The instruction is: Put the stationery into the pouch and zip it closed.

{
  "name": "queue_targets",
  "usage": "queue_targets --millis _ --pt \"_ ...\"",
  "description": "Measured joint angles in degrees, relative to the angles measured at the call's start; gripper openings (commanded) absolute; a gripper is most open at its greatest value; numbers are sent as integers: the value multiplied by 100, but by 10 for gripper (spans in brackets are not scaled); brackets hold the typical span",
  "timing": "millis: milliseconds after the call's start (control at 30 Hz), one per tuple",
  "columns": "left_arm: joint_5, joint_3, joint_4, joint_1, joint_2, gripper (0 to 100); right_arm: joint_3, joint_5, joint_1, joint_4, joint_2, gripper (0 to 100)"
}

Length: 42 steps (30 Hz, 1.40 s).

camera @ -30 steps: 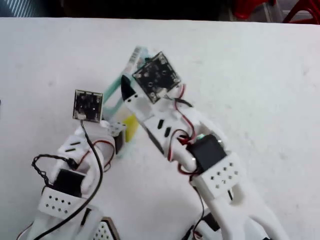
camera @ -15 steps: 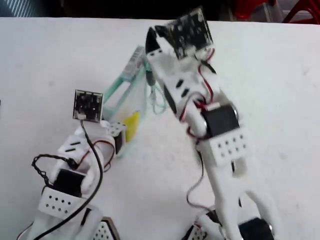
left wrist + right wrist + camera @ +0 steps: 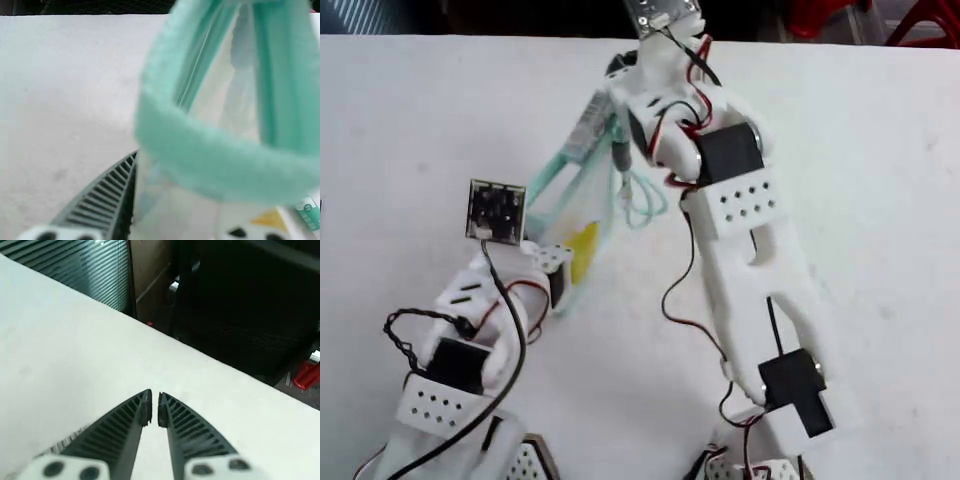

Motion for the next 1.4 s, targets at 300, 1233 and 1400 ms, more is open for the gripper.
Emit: queue_targets --millis 300,1233,1400 --pt "26 0 0 0 0 252 -193 0 -712 1116 -404 17" --pt "26 0 0 0 0 249 -202 0 800 3191 -2031 17" --pt "26 0 0 0 0 249 -202 0 1240 3560 -2040 17"
